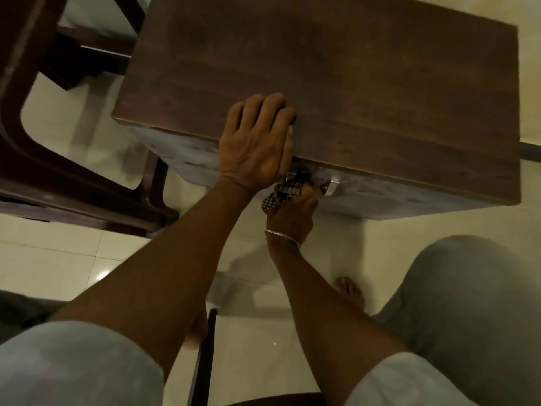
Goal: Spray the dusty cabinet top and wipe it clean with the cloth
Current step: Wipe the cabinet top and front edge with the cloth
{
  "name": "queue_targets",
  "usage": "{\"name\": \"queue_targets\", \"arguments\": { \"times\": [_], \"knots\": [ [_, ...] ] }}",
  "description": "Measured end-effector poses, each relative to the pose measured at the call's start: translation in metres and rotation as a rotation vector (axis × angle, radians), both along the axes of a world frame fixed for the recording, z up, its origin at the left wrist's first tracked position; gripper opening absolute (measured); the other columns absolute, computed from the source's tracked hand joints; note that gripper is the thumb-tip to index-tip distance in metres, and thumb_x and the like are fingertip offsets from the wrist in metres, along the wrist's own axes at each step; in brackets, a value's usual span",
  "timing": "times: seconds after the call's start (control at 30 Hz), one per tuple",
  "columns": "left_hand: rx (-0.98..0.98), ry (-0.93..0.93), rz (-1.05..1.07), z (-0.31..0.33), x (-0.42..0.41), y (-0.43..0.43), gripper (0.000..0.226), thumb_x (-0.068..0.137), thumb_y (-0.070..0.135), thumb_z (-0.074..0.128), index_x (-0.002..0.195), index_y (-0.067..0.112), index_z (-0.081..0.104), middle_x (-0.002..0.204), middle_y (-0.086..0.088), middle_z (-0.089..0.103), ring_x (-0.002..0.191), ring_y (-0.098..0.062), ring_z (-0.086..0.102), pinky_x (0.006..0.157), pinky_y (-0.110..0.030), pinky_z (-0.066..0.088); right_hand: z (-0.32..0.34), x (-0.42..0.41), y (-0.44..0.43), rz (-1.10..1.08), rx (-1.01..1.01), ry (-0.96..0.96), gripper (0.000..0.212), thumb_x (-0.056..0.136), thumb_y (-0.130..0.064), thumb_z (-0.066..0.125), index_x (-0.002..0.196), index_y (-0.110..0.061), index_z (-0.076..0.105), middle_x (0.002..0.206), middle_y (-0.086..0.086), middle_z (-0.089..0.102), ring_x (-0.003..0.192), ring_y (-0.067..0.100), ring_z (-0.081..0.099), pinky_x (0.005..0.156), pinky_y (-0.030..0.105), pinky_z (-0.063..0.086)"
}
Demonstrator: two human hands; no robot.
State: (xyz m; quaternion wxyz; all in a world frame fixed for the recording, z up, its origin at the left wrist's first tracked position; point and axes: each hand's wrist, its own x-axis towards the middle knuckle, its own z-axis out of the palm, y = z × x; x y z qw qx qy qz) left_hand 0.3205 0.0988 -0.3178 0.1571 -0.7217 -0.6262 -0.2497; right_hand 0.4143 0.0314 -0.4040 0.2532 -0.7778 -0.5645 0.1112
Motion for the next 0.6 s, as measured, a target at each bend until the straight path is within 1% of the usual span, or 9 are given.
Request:
{"name": "queue_targets", "arguments": {
  "times": [0.07,0.13,0.2,0.27,0.33,0.37,0.43,0.5,0.6],
  "knots": [
    [-0.003,-0.009,-0.010,0.001,0.001,0.000,0.034,0.098,0.034,0.041,0.115,0.014,0.064,0.123,-0.011,0.063,0.114,-0.026,0.045,0.096,-0.039,0.033,0.001,0.001,0.002,-0.013,-0.029,-0.007,0.052,0.078,-0.023,0.066,0.116,-0.011,0.031,0.117,0.019,0.057,0.093,0.033,0.062,0.059,0.035,0.056],
    [0.005,-0.006,-0.007,0.002,0.001,-0.001,0.034,0.098,0.033,0.041,0.114,0.015,0.064,0.122,-0.010,0.063,0.113,-0.026,0.047,0.095,-0.039,0.033,0.006,0.000,0.002,-0.021,-0.032,0.033,0.047,0.082,-0.021,0.067,0.114,-0.012,0.034,0.118,0.016,0.056,0.095,0.033,0.062,0.061,0.036,0.058],
    [0.012,0.003,-0.005,0.003,0.001,-0.002,0.033,0.098,0.033,0.042,0.114,0.015,0.064,0.122,-0.009,0.063,0.113,-0.026,0.048,0.095,-0.039,0.034,0.009,0.002,-0.002,-0.001,0.031,0.078,0.049,0.082,-0.019,0.071,0.119,-0.007,0.041,0.123,0.019,0.055,0.098,0.034,0.063,0.065,0.036,0.057],
    [0.007,0.010,-0.003,0.002,0.001,-0.002,0.033,0.098,0.033,0.041,0.114,0.015,0.064,0.123,-0.009,0.063,0.113,-0.026,0.048,0.095,-0.040,0.034,0.013,0.002,-0.009,0.017,0.081,0.080,0.059,0.081,-0.018,0.074,0.128,0.004,0.045,0.130,0.026,0.052,0.107,0.038,0.060,0.072,0.035,0.056],
    [-0.003,0.006,0.004,0.002,0.001,-0.002,0.033,0.098,0.034,0.041,0.114,0.015,0.063,0.123,-0.009,0.063,0.113,-0.026,0.048,0.095,-0.039,0.034,0.018,-0.001,-0.009,-0.011,0.147,0.099,0.065,0.079,-0.012,0.076,0.130,0.010,0.043,0.131,0.029,0.051,0.112,0.034,0.054,0.082,0.029,0.049],
    [-0.006,0.003,0.004,0.002,0.000,-0.001,0.033,0.098,0.034,0.041,0.114,0.015,0.063,0.123,-0.009,0.063,0.113,-0.026,0.048,0.095,-0.039,0.034,0.021,-0.004,-0.007,-0.037,0.188,0.130,0.063,0.078,-0.009,0.076,0.129,0.009,0.043,0.128,0.028,0.052,0.111,0.030,0.051,0.083,0.025,0.044],
    [-0.007,-0.005,0.004,0.002,0.000,-0.001,0.033,0.097,0.034,0.042,0.114,0.015,0.063,0.123,-0.010,0.063,0.113,-0.026,0.047,0.096,-0.039,0.033,0.031,-0.011,-0.003,-0.087,0.222,0.210,0.058,0.079,-0.008,0.073,0.126,0.005,0.041,0.124,0.025,0.053,0.106,0.027,0.048,0.084,0.024,0.038],
    [-0.014,-0.016,0.005,0.003,0.001,-0.001,0.033,0.097,0.033,0.042,0.114,0.015,0.063,0.123,-0.010,0.063,0.113,-0.026,0.046,0.096,-0.039,0.032,0.034,-0.015,0.000,-0.100,0.201,0.242,0.058,0.081,-0.012,0.070,0.127,0.002,0.038,0.125,0.024,0.052,0.107,0.030,0.053,0.083,0.023,0.041],
    [-0.034,-0.028,-0.005,0.003,0.001,-0.002,0.033,0.096,0.034,0.043,0.114,0.015,0.063,0.123,-0.010,0.062,0.114,-0.026,0.046,0.096,-0.039,0.032,0.025,-0.022,0.000,-0.074,0.197,0.198,0.075,0.077,-0.015,0.075,0.132,0.001,0.027,0.128,0.028,0.052,0.114,0.037,0.056,0.091,0.031,0.049]
  ]
}}
